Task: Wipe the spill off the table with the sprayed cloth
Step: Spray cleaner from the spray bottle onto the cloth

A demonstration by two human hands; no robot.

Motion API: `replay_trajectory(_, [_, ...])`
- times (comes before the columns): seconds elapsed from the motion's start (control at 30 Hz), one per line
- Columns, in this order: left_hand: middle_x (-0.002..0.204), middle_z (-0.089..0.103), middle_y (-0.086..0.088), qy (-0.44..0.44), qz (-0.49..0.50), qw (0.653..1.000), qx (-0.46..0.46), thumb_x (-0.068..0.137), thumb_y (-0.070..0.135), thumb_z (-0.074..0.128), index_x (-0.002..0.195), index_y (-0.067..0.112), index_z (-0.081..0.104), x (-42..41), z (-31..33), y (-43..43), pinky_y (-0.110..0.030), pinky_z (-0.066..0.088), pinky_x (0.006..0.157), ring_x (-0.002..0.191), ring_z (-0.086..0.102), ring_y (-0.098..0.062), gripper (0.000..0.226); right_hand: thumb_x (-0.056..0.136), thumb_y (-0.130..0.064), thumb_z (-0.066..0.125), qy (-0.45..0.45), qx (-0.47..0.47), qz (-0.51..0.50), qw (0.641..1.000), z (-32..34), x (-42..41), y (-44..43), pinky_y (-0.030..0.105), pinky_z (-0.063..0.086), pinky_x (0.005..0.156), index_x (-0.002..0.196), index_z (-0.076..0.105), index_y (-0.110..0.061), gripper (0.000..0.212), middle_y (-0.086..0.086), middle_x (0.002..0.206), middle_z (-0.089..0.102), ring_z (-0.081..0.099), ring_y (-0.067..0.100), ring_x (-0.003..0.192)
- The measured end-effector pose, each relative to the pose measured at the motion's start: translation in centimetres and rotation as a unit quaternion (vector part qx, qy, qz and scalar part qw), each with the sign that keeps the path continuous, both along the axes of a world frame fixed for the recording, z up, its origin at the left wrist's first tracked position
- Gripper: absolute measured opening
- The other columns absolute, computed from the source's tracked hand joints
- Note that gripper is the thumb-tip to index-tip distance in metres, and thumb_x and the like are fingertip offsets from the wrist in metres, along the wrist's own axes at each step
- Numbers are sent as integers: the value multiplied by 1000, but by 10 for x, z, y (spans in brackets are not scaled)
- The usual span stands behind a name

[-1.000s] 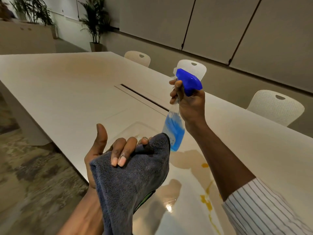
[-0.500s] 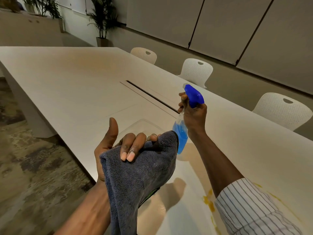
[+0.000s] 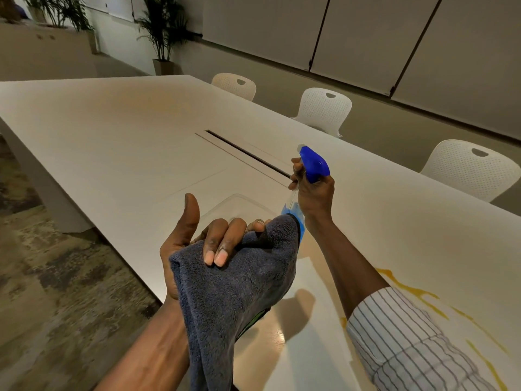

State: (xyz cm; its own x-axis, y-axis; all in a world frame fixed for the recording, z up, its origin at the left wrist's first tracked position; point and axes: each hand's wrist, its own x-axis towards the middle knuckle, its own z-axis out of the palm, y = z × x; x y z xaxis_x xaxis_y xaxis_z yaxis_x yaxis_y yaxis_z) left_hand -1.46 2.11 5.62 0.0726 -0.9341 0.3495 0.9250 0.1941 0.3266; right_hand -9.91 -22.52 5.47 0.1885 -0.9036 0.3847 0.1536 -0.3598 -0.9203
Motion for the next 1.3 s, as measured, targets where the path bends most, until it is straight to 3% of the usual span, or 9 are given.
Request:
replay_trajectory(0.2, [60,29,-4,-6,-14,1000,9,105,65,45,50,17,26,-5,3,-3,-46,17,121,94,45,-31,75,93,-11,73,42,42,2,998,-12,-7,-1,54,60,96,122,66,-8,30,-9,87,78,76,18,86])
replay_trajectory(0.37, [60,28,-3,-15,-32,999,15,106,65,42,50,17,29,-11,5,-5,-47,17,122,96,43,-31,75,81,-22,87,114,20,-69,991,-29,-47,24,31,56,104,139,57,-11,66,3,122,71,68,19,117])
replay_trajectory(0.47, [60,28,-4,-22,-54,998,22,106,64,42,51,16,29,-20,6,-8,-45,17,123,92,40,-29,74,88,-23,81,48,56,-89,993,-35,-80,48,39,55,107,139,58,-10,57,12,128,69,67,27,123])
replay_trajectory(0.6, [61,29,-4,-26,-104,994,29,105,63,46,51,16,31,-40,7,-19,-45,18,123,92,42,-30,73,69,-87,66,29,113,-40,992,-31,-128,114,44,53,109,124,68,-17,90,6,129,73,67,25,124])
replay_trajectory(0.8, [62,29,-1,-31,-187,981,32,106,67,40,53,19,23,-87,6,-38,-45,16,123,101,43,-28,73,75,-63,81,-85,188,142,968,-27,-185,193,41,54,104,133,67,-9,80,14,136,70,66,30,127])
replay_trajectory(0.97, [65,36,-6,-29,-283,958,38,107,66,38,55,17,24,-118,-8,-60,-44,16,122,98,52,-31,73,79,-29,86,-62,280,51,957,-20,-238,218,40,60,90,119,74,-3,50,22,124,74,71,41,115])
replay_trajectory(1.1, [72,55,-15,-39,-334,939,66,107,56,53,56,9,48,-142,-14,-66,-45,29,120,104,61,-39,69,91,-15,74,-98,317,9,943,-17,-272,239,46,59,93,121,73,0,33,24,127,72,70,43,116])
replay_trajectory(1.2, [77,65,-16,-117,-223,957,145,93,51,70,59,9,55,-155,-16,-56,-48,55,106,101,69,-37,56,86,-12,71,-131,320,-42,937,-12,-293,256,39,64,78,110,79,-4,27,23,118,76,76,39,104])
replay_trajectory(1.3, [110,72,-32,-224,-103,956,162,100,40,58,71,5,67,-155,-28,-51,-57,45,115,123,67,-45,47,80,-14,74,-119,283,-152,940,-9,-317,271,43,64,76,107,79,-5,29,22,114,78,77,40,101])
